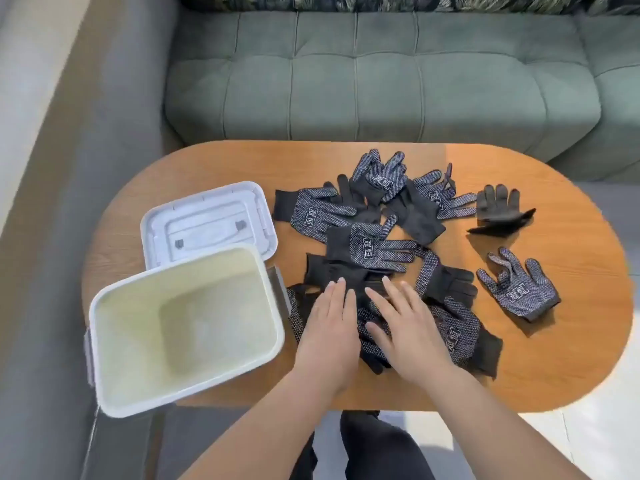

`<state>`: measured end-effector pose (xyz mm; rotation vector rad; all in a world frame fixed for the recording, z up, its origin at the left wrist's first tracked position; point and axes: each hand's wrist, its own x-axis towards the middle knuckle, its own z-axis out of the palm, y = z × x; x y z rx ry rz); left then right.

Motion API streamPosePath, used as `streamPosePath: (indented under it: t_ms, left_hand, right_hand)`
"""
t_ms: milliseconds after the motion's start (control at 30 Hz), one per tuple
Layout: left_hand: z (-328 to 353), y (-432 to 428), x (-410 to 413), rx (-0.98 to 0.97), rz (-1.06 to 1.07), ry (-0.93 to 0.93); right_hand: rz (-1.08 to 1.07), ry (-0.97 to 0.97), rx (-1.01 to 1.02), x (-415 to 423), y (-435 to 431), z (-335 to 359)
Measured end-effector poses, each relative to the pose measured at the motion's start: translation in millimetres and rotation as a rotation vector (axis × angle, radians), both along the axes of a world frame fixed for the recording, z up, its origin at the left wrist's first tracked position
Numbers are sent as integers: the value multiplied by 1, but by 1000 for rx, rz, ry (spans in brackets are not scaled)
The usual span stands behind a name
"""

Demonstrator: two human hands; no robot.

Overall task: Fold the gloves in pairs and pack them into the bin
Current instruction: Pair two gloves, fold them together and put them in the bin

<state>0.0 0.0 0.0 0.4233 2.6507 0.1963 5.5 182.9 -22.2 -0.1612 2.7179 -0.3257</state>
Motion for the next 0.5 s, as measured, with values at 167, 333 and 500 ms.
streamPosePath:
  t_ms: [167, 333, 500]
  left_hand:
    - [-65, -20, 2, 10, -6, 199]
    - [-116, -37, 3, 68, -27, 327]
    - [-132, -42, 12, 211, 8, 486]
  right_hand:
    - [38, 126, 43, 18, -7, -47]
    - [26, 280, 110, 26, -15, -79]
    - [-6, 406, 73, 31, -17, -92]
